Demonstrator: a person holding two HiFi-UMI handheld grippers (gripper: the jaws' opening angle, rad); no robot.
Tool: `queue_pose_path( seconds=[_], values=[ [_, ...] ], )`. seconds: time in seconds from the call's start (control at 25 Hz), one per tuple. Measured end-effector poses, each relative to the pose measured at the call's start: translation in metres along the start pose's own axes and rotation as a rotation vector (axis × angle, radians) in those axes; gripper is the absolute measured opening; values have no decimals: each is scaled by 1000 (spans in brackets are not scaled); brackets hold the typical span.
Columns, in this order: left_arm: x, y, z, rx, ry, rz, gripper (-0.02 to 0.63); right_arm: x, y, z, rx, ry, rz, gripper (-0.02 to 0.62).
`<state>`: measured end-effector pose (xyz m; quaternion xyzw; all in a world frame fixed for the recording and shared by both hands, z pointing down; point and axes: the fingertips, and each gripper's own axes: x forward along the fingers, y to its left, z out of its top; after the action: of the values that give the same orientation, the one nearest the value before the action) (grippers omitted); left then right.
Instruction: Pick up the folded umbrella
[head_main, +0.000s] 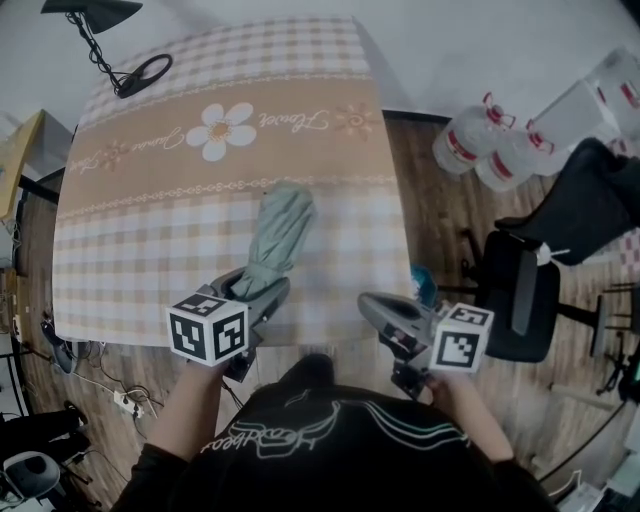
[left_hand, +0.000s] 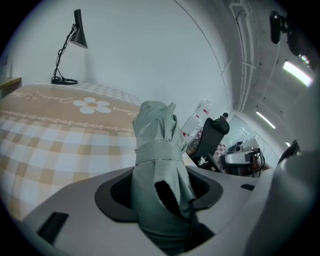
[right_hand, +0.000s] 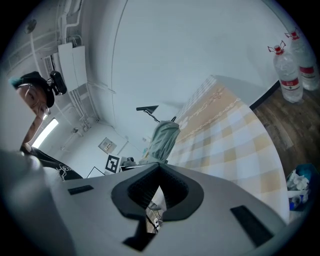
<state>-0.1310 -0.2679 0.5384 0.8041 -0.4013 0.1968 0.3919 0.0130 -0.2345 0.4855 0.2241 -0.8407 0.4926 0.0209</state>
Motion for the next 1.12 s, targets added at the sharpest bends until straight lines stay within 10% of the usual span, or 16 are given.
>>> queue_pose_path(
  seconds=[1.12],
  values=[
    [-133,-157,-12,25,-296,-166,247,-66,145,-23,-283,-20,105,11]
  ],
)
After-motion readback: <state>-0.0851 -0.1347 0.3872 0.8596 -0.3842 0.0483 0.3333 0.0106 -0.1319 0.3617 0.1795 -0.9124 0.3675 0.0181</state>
